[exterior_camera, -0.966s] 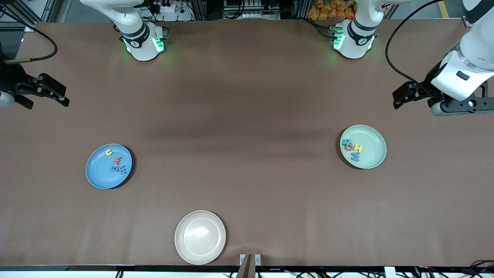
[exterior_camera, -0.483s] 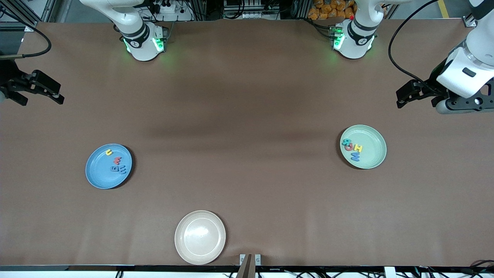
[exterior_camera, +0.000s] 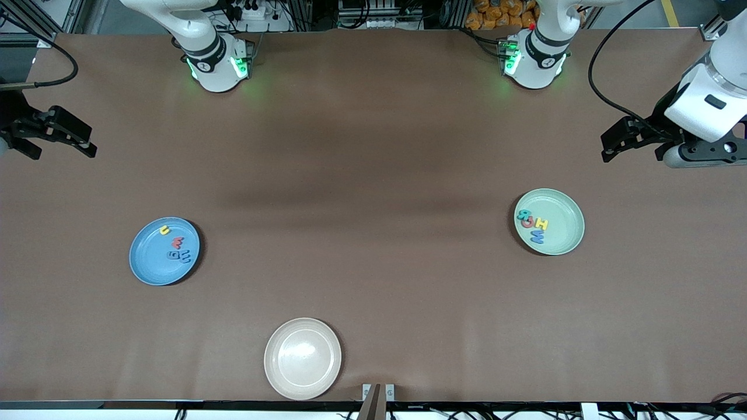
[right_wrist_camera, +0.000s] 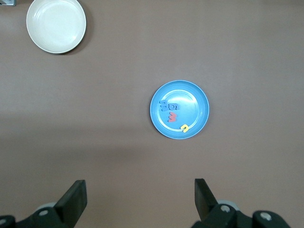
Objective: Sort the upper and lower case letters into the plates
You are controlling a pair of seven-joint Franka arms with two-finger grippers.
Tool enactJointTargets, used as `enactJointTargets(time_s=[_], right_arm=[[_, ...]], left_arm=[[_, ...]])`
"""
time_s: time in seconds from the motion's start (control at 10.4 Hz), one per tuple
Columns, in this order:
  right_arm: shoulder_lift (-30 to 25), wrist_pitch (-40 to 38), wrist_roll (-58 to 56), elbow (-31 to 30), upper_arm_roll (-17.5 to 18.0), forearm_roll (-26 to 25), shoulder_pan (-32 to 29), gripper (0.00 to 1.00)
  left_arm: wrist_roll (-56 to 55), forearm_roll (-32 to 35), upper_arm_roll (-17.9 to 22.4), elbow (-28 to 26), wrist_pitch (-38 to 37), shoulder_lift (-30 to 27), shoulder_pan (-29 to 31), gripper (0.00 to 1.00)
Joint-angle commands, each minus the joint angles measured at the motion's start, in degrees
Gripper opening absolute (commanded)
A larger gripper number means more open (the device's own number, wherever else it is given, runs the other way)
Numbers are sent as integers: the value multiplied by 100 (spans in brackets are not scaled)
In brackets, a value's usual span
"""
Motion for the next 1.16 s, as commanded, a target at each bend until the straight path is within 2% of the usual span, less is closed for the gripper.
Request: enactJointTargets(time_s=[0.0, 1.06], right_arm=[[-32, -69, 114, 41, -57, -122, 99, 100], [-32, 2, 114, -65, -57, -113, 64, 100]], left_arm=[[120, -128, 38, 45, -140, -77, -19, 100], [120, 5, 108, 256, -545, -86, 25, 100]])
